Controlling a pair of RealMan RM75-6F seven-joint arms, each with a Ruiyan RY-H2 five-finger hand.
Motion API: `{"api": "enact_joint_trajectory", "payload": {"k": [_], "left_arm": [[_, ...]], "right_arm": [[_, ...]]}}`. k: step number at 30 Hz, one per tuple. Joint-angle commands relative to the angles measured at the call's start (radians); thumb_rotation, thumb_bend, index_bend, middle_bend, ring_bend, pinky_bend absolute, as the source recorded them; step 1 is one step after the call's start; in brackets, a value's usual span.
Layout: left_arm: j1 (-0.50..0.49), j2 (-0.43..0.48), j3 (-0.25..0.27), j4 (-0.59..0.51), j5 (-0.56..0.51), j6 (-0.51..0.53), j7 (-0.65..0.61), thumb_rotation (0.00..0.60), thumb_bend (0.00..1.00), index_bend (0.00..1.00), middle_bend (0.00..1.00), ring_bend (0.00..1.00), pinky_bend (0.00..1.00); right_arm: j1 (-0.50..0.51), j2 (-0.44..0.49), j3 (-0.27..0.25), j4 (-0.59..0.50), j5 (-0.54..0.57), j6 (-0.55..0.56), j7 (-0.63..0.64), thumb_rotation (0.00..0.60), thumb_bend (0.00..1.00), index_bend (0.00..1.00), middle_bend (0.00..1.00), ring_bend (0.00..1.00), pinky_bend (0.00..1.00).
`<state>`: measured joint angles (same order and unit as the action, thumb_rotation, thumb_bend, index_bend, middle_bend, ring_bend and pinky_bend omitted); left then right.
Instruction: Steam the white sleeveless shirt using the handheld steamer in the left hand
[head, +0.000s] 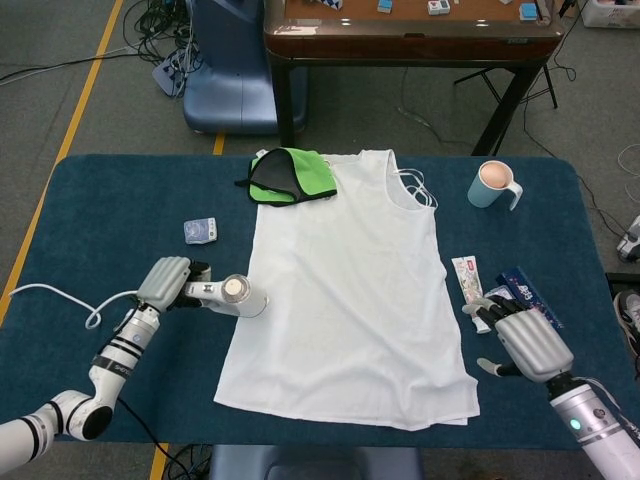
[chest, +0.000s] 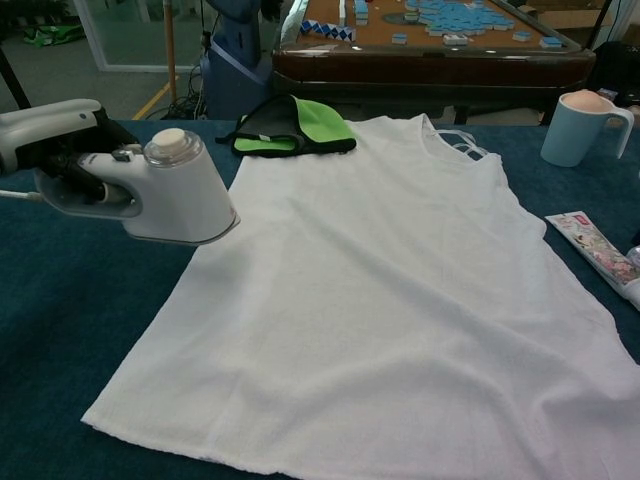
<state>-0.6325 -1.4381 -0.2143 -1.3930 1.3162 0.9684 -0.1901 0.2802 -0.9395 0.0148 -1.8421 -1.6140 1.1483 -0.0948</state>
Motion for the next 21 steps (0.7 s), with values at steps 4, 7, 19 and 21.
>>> {"api": "enact_joint_trajectory", "payload": {"k": [4, 7, 19, 21], "left_arm": [[-0.042, -0.09, 0.013, -0.061, -0.024, 0.009, 0.168, 0.6, 0.21, 0.72, 0.82, 0.71, 0.67], [-0.067, -0.141, 0.017, -0.043, -0.033, 0.003, 0.237, 0.6, 0.21, 0.72, 0.82, 0.71, 0.67], [-0.14, -0.248, -0.025, 0.046, -0.118, -0.05, 0.302, 0.6, 0.21, 0.72, 0.82, 0.71, 0.67], [-0.15, -0.259, -0.03, 0.067, -0.13, -0.058, 0.311, 0.6, 0.21, 0.72, 0.82, 0.71, 0.67]], "right_arm": [[0.06, -0.089, -0.025, 0.067, -0.042, -0.081, 0.002, 0.6, 0.22, 0.25, 0.25, 0.18, 0.26], [0.085, -0.126, -0.043, 0.099, -0.056, -0.124, 0.002, 0.6, 0.22, 0.18, 0.23, 0.12, 0.16], [0.149, -0.248, -0.09, 0.2, -0.094, -0.198, 0.069, 0.6, 0.5, 0.0, 0.08, 0.0, 0.01], [0.155, -0.27, -0.1, 0.225, -0.101, -0.204, 0.084, 0.595, 0.49, 0.0, 0.08, 0.0, 0.01]]}}
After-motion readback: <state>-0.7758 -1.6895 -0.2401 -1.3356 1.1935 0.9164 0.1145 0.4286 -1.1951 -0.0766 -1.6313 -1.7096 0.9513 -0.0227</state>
